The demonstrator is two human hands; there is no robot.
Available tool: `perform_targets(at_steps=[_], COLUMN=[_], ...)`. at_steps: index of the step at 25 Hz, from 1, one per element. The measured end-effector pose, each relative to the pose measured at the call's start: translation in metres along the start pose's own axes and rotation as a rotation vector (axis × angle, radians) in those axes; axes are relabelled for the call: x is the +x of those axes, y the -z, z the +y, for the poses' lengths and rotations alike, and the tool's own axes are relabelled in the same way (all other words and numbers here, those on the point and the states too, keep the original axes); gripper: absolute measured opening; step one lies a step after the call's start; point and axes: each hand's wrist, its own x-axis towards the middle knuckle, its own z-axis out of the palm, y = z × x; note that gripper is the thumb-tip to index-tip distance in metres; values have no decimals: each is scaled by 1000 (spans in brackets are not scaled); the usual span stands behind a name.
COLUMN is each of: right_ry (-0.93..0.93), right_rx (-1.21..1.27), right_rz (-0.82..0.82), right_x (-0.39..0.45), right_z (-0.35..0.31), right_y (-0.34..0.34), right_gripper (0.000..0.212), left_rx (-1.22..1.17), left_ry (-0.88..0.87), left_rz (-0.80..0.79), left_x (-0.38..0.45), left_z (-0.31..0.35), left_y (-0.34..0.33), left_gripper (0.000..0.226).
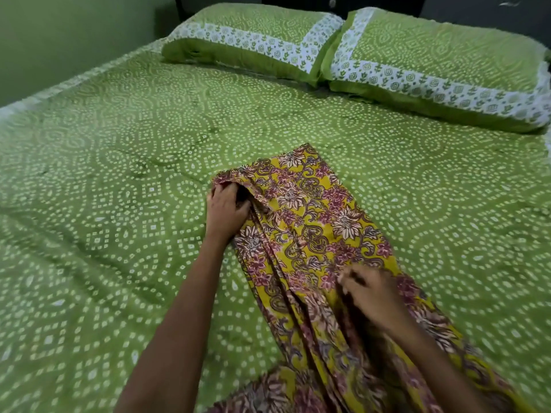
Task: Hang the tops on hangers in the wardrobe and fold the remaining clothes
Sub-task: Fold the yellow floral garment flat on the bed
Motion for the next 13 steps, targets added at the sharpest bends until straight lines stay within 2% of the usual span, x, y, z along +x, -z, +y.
perform_targets(at_steps=[2, 3, 4, 6, 7, 8, 9, 10, 12, 13], right_ry=[58, 116, 184, 273, 292, 311, 302, 286, 159, 33], right_rx=[103, 137, 141, 62, -25, -130, -205, -189, 152, 411], right_rz=[158, 161, 128, 8, -13, 8, 41, 74, 121, 118], right_x=[33, 52, 71, 112, 132, 150, 169, 183, 204, 208], right_z=[-39, -57, -77, -108, -119, -129, -135, -138, -133, -129], right_y=[-8, -17, -28, -53, -64, -72, -78, -81, -80, -72], right_gripper=[15, 8, 21, 62, 74, 76, 67, 50, 19, 16], left_rx=[53, 57, 61, 64, 54, 25, -20, -68, -142, -179], left_ry=[47, 74, 101, 121, 113, 105, 102, 106, 81, 74], left_rz=[12, 8, 1, 8, 22, 46, 76, 97, 145, 165], left_x=[12, 16, 17, 19, 20, 22, 23, 24, 26, 27], left_z=[-7, -10, -11, -16, -18, -20, -22, -24, -26, -27], left_y=[-3, -5, -7, -9, -11, -11, -11, -11, -11, -11], left_gripper=[60, 62, 62, 54, 49, 48, 50, 51, 50, 48])
